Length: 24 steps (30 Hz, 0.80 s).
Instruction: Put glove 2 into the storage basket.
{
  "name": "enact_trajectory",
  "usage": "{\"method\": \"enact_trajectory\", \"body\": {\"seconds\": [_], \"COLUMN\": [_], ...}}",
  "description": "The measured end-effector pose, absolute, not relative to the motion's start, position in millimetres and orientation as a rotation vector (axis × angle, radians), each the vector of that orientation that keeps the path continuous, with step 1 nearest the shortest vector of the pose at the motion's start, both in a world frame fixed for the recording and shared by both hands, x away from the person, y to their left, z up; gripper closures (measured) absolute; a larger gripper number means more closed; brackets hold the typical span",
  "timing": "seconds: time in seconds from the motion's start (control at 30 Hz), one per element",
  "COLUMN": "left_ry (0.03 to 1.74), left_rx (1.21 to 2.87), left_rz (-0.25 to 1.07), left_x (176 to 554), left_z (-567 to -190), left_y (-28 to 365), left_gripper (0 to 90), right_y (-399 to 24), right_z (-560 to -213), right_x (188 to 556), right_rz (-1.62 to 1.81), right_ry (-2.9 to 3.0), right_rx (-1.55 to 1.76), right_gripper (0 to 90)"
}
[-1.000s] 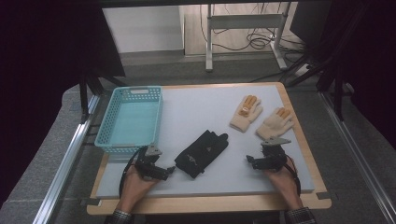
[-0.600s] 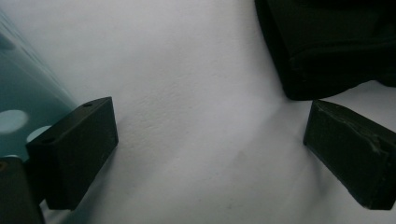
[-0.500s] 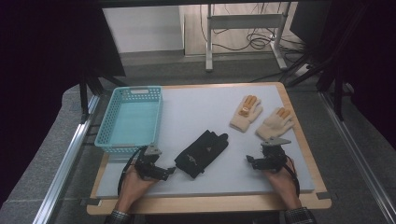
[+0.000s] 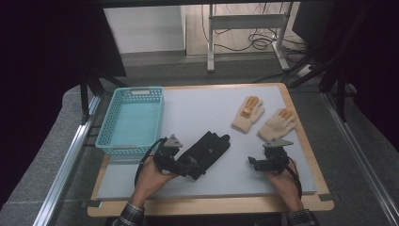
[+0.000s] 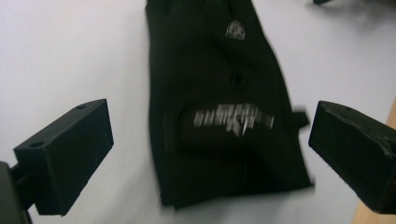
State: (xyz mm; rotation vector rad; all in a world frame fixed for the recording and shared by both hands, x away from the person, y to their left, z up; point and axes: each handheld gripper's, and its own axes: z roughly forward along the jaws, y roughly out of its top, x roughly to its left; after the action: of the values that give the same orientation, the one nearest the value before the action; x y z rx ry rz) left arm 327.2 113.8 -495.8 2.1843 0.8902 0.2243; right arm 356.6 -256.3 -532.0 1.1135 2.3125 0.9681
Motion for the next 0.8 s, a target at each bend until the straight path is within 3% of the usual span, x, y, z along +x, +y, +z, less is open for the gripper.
{"method": "enact_trajectory", "body": {"seconds": [0.2,0.43,0.63,0.8], "left_ry": [0.88,0.939,0.981,0.949], "left_rx": [2.233,2.331,2.348,2.393], "left_rz": [0.226,0.339,0.166,0.232], "left_x": [343,356,369,361], "left_z": [-498,-515,-530,-531], "left_y": [76,51,56,48], "left_gripper": [0.0,0.0,0.0,0.0], "right_y": [-256,-256,-256,-256], "right_z": [-532,-532,-532,-532], "right_x": [357,357,357,357], "right_rz": [0.968,0.969,0.971,0.972], "right_ry": [2.313,2.313,2.312,2.312], "right_rx": [1.113,1.113,1.112,1.113], "right_gripper": [15.2,15.2,15.2,15.2]}}
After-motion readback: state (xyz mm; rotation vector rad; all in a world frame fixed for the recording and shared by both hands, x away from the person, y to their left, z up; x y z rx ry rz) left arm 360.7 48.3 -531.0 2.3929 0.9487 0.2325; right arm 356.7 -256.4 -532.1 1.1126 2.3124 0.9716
